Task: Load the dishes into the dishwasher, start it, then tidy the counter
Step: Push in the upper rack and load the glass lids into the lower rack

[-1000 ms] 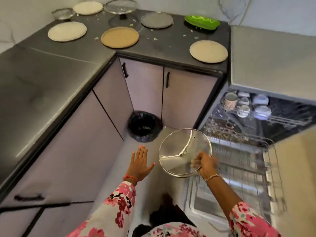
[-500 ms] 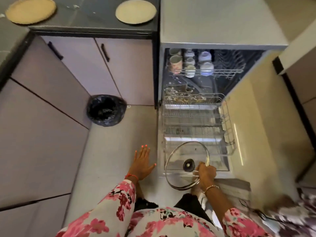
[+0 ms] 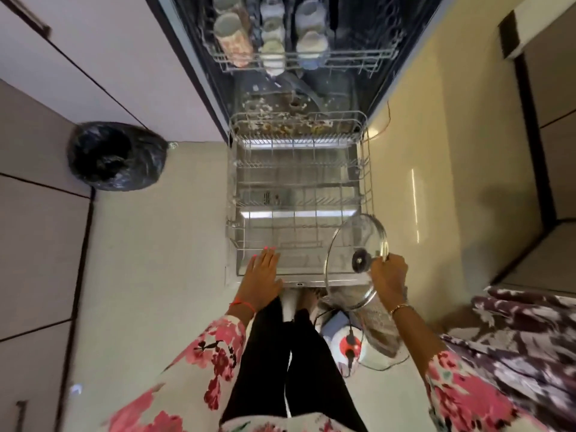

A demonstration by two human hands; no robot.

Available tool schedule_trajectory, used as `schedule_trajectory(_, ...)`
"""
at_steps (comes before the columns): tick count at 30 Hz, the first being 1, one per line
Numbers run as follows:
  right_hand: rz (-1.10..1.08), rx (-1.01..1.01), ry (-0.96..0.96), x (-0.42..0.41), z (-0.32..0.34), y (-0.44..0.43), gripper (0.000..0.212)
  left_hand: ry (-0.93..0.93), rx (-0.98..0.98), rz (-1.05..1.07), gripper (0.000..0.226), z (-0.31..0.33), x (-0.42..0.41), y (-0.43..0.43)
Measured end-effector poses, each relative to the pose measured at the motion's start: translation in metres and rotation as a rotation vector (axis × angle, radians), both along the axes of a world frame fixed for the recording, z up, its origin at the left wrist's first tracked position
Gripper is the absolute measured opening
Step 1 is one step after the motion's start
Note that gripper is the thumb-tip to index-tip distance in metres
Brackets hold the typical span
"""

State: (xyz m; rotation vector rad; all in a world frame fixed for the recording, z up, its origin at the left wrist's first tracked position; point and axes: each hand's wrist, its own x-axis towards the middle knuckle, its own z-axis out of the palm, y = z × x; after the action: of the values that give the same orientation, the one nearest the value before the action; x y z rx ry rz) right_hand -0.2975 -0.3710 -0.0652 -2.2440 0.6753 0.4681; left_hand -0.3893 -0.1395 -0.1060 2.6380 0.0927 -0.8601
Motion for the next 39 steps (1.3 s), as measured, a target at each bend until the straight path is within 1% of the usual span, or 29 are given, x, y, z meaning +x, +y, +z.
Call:
schedule_trajectory(3,0.072,-0.038,-0.072,0.038,-0.030,-0.012,0.021,0.026,0.012,-0.045,0.061,-0.028,0.025,-0.010)
schedule_trajectory(5,0.107,-0.081,-0.088,0.062,-0.049,-0.016,0.024,0.056,0.022,-0.055,0.060,-0.048,0.042,-0.014)
schedule_trajectory(9,0.219,-0.124,-0.146,0.104,-0.078,-0.016,0.032,0.109,0.095,-0.148,0.056,-0.093,0.069,-0.025)
schedule_trajectory(13,0.263,-0.153,-0.147,0.133,-0.122,-0.018,0.041,0.156,0.113,-0.206,0.059,-0.139,0.086,-0.041)
schedule_trajectory(17,0.298,-0.165,-0.128,0.151,-0.148,-0.015,0.040,0.167,0.114,-0.257,0.063,-0.170,0.095,-0.049)
schedule_trajectory(22,0.370,-0.179,-0.095,0.160,-0.160,-0.008,0.032,0.163,0.138,-0.273,0.061,-0.189,0.103,-0.049)
schedule_trajectory(26,0.392,-0.212,-0.079,0.161,-0.168,-0.001,0.028,0.152,0.123,-0.229,0.059,-0.196,0.105,-0.047)
schedule_trajectory(32,0.417,-0.240,-0.078,0.165,-0.188,0.016,0.028,0.152,0.072,-0.198,0.052,-0.204,0.109,-0.043)
schedule_trajectory(37,0.454,-0.129,-0.049,0.164,-0.208,0.032,0.018,0.110,0.043,-0.184,0.047,-0.211,0.106,-0.040)
schedule_trajectory(39,0.464,-0.104,-0.019,0.157,-0.218,0.033,0.019,0.098,0.021,-0.177,0.048,-0.212,0.104,-0.039)
